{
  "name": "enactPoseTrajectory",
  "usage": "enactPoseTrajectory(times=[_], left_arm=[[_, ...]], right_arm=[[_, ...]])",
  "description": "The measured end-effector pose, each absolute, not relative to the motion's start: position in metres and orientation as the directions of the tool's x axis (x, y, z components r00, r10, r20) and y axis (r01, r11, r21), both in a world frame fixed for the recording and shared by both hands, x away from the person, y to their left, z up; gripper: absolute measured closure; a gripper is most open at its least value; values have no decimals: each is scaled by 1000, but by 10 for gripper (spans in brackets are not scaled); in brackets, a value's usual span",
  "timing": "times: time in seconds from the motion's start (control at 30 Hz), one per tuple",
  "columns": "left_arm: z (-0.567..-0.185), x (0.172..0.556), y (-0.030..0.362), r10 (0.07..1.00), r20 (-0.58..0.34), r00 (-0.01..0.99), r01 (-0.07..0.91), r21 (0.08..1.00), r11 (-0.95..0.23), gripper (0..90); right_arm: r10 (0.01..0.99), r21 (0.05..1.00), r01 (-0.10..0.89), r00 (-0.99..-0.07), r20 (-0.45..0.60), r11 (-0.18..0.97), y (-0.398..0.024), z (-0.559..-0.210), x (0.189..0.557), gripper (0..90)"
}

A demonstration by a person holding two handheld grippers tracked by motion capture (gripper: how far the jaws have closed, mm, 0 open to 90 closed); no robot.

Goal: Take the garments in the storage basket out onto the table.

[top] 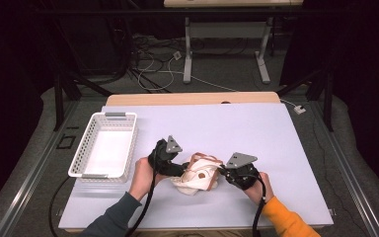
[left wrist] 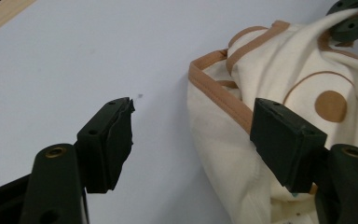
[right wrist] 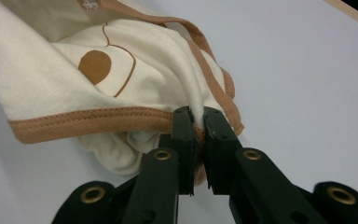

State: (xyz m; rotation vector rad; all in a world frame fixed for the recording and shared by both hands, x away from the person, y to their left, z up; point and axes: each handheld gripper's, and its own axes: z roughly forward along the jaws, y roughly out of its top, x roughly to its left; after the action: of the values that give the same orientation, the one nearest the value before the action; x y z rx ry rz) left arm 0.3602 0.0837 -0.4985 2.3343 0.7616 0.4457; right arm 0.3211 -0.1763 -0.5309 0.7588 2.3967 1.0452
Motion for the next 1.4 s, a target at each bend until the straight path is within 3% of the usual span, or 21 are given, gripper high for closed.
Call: enactPoseTrajectory(times=[0.2, 0.43, 0.73, 1.4], left_arm=[[-516, 372, 77, 586, 35, 810, 460, 582, -670, 337], [-529, 376, 80, 541, -44, 840, 474, 542, -693, 557], [-534, 373, 81, 504, -52, 862, 450, 538, -713, 809], [-514, 361, 100, 535, 61, 843, 399, 596, -697, 851]], right_arm=[[626, 759, 315, -765, -152, 569, -177, -531, 321, 841], [615, 751, 314, -773, -153, 581, -176, -532, 321, 840], [616, 745, 317, -772, -156, 586, -177, -533, 322, 840], [643, 770, 306, -746, -172, 560, -182, -528, 320, 843]])
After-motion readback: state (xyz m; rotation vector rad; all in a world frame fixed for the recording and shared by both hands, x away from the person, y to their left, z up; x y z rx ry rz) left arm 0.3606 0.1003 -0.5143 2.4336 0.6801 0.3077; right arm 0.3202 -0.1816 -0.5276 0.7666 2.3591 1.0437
